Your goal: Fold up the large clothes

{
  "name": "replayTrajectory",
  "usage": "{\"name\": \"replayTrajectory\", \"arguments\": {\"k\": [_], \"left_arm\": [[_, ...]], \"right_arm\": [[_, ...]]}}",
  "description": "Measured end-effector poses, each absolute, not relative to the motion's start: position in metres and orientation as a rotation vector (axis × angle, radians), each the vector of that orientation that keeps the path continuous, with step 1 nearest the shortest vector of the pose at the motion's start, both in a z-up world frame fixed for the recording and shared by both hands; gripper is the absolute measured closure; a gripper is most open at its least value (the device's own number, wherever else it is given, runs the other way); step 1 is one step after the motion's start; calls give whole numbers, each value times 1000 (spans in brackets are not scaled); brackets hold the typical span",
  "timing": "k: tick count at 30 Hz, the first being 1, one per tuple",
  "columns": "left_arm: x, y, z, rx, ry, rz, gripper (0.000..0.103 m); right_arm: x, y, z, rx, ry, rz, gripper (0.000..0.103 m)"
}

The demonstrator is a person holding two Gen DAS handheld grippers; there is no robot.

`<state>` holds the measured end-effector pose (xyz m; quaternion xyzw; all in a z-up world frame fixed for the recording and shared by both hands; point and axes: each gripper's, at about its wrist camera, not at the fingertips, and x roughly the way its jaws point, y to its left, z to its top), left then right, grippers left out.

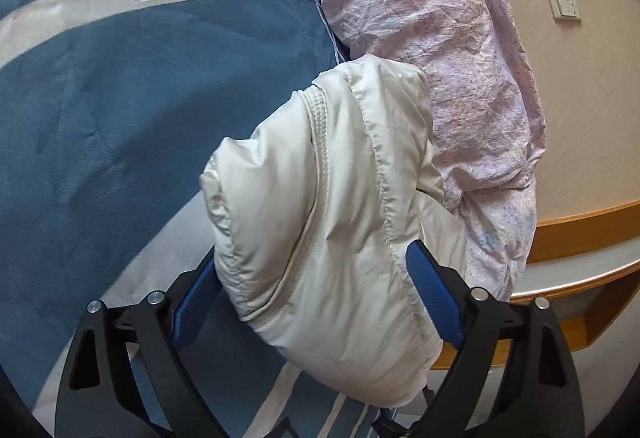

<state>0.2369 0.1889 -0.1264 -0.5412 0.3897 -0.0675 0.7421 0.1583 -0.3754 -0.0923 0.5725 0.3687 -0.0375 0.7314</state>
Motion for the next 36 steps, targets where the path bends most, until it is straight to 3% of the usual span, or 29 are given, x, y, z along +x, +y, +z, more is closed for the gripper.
{"name": "replayTrajectory", "arguments": {"k": [4,5,7,9,10,12,15,27,36], "left_arm": [[240,190,-129,-1236,829,-146,16],[239,192,-131,-1256,821,-146,21],[240,196,-136,-1294,808,-141,34],[240,200,-141,-1324,798,-154,54],[241,201,-141,-1332,793,-164,58],[241,201,-138,-1327,779,-191,71],[239,202,-127,-1311,753,-220,78],[186,230,-98,-1273,723,-284,82],[120,252,-111,-1272,764,-259,82]], "right_arm": [[158,-377,-94,1277,781,-71,23],[158,-377,-94,1274,774,-71,26],[157,-376,-93,1250,758,-63,47],[155,-374,-88,1238,734,-41,61],[155,-374,-86,1229,729,-36,66],[154,-370,-77,1191,718,-36,72],[153,-366,-64,1151,699,-29,77],[102,-345,-21,1023,697,58,80],[32,-323,-32,937,767,57,80]]}}
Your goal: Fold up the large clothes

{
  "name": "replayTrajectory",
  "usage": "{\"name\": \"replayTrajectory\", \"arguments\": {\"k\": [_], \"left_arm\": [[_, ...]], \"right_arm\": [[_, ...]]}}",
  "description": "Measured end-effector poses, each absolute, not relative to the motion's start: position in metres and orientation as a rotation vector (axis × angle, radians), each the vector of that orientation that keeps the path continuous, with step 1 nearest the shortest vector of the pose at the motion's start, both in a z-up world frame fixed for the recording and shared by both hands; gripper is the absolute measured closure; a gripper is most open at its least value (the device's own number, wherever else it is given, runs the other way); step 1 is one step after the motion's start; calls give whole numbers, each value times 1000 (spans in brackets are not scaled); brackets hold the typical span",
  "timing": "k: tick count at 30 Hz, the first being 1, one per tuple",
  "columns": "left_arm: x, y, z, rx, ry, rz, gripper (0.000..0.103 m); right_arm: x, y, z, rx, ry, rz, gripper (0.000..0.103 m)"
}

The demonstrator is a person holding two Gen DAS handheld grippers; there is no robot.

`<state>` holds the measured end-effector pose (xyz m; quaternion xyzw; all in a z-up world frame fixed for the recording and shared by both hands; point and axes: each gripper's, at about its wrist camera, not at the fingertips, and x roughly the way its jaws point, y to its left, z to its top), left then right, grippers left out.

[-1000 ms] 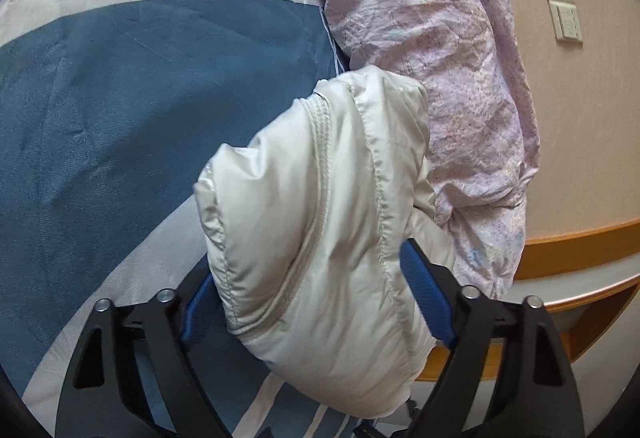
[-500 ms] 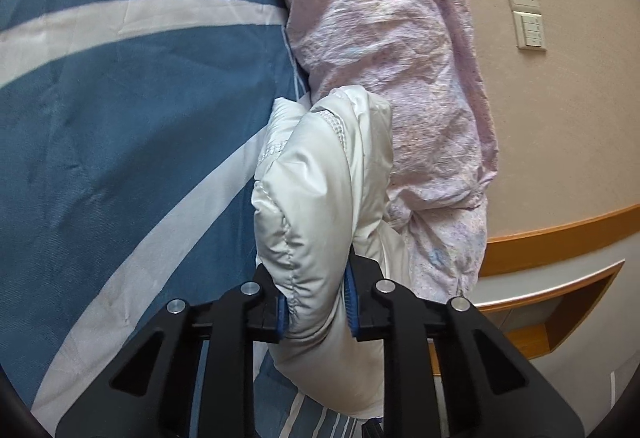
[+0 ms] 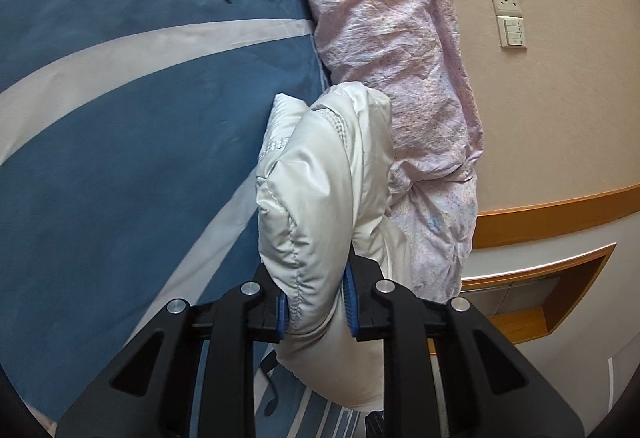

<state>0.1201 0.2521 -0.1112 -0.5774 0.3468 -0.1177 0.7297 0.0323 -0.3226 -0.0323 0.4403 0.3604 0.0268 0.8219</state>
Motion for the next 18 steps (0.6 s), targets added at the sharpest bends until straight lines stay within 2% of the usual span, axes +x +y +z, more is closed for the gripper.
{"name": "replayTrajectory", "arguments": {"k": [2,5,7,10,11,12,15,18], "left_arm": [[114,253,-115,-1266,770,-249,81],[115,252,-122,-1256,786,-220,74],[115,252,-123,-1239,784,-209,71],[112,254,-120,-1195,771,-178,48],[110,254,-119,-1186,759,-167,39],[108,255,-117,-1173,747,-156,34],[105,254,-115,-1132,729,-140,27],[105,249,-118,-1103,736,-128,27]], "right_arm": [[25,-318,-35,897,784,36,76],[19,-318,-39,869,814,-22,61],[13,-319,-36,843,820,-80,43],[1,-319,-18,717,759,-240,28],[-4,-317,-9,654,717,-308,27],[-8,-313,4,575,660,-379,27],[2,-291,26,426,600,-394,26],[36,-237,34,251,613,-243,27]]}}
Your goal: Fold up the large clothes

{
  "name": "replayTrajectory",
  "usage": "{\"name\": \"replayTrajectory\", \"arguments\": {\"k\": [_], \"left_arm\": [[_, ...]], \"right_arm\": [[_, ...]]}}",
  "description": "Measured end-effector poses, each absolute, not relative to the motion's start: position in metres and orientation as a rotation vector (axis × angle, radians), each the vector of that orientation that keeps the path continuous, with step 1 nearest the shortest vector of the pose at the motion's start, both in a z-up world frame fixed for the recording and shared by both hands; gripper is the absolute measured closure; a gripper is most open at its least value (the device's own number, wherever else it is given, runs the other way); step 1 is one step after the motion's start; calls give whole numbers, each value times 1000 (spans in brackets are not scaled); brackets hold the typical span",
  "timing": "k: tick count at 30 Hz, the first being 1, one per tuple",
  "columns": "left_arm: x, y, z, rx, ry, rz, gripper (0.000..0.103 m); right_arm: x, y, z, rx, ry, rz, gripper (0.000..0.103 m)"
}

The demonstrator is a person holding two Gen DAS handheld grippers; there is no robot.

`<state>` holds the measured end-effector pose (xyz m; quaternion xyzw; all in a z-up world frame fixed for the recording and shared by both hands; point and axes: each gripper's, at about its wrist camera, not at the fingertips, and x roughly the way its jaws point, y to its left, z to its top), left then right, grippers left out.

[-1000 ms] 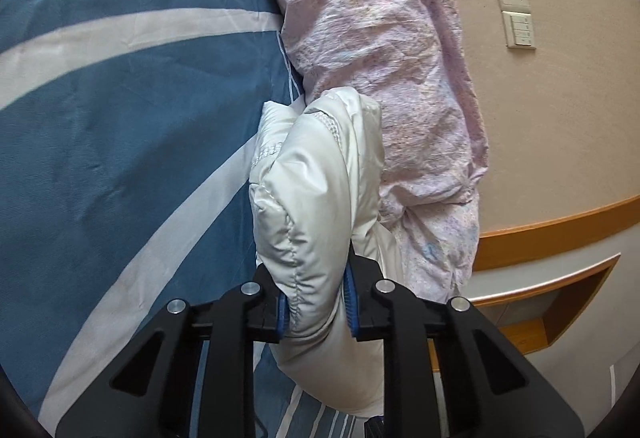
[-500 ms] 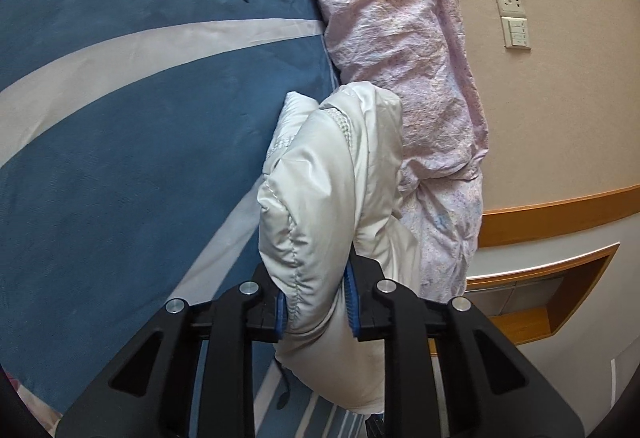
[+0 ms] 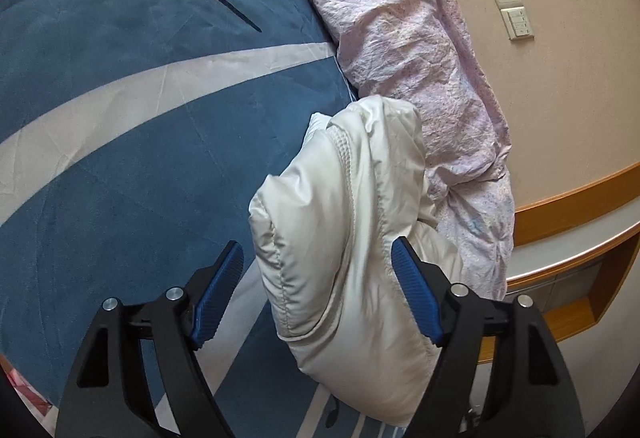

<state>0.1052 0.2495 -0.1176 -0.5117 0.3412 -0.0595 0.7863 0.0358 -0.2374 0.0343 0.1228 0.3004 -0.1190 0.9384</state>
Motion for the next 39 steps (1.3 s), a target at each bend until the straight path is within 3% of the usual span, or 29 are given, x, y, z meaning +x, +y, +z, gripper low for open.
{"name": "replayTrajectory", "arguments": {"k": [9,31,39], "left_arm": [[107,230,-114,-979,735,-103,27],[143,230,-113,-1075,701,-158,31],[142,220,-87,-1001,643,-201,47]], "right_arm": [[111,-135,22,43,682,-15,52],[156,-77,-36,-270,799,-49,52],[156,-72,-44,-331,783,-66,52]]}}
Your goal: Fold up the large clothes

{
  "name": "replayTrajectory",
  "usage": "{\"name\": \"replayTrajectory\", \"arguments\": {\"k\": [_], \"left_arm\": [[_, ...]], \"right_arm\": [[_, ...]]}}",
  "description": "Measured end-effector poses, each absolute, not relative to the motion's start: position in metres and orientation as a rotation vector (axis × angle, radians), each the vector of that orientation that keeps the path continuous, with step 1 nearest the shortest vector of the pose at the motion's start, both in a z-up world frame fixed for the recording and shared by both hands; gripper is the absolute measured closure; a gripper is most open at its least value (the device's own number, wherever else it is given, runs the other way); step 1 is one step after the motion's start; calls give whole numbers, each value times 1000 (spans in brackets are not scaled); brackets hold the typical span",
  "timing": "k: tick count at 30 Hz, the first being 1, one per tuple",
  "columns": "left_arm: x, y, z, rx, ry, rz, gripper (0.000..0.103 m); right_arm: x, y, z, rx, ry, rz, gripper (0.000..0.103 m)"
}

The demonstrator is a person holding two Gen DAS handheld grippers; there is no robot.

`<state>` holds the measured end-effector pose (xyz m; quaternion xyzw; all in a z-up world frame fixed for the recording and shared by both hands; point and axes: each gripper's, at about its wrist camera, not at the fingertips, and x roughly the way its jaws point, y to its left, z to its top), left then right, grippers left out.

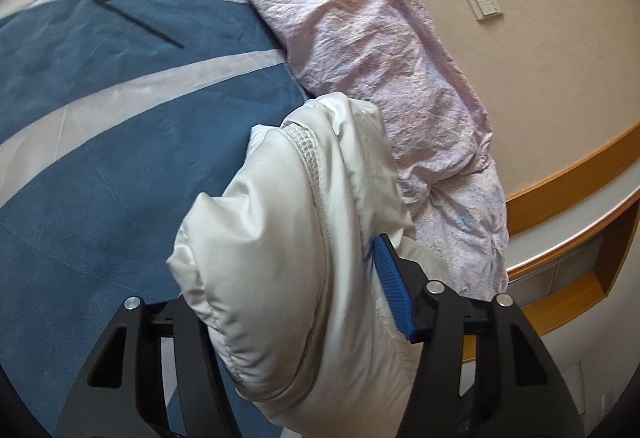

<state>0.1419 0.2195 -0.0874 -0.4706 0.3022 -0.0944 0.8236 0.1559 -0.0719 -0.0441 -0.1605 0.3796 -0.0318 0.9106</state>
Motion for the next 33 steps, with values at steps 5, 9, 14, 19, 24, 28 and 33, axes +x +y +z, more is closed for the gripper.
{"name": "replayTrajectory", "arguments": {"k": [5,9,14,19,24,28,33], "left_arm": [[140,208,-63,-941,591,-259,53],[134,185,-31,-836,525,-336,56],[129,158,-1,-740,458,-428,56],[126,142,14,-702,425,-470,56],[124,129,21,-680,409,-520,56],[117,118,29,-646,393,-526,56],[113,107,40,-626,382,-564,56]], "right_arm": [[156,-68,-50,-373,774,-82,52],[157,-64,-54,-410,764,-90,52],[158,-66,-53,-414,763,-77,52],[148,-76,-42,-384,749,-37,52],[150,-73,-48,-421,746,-9,50],[144,-83,-40,-383,733,29,51],[108,-116,-15,-318,656,39,36]]}}
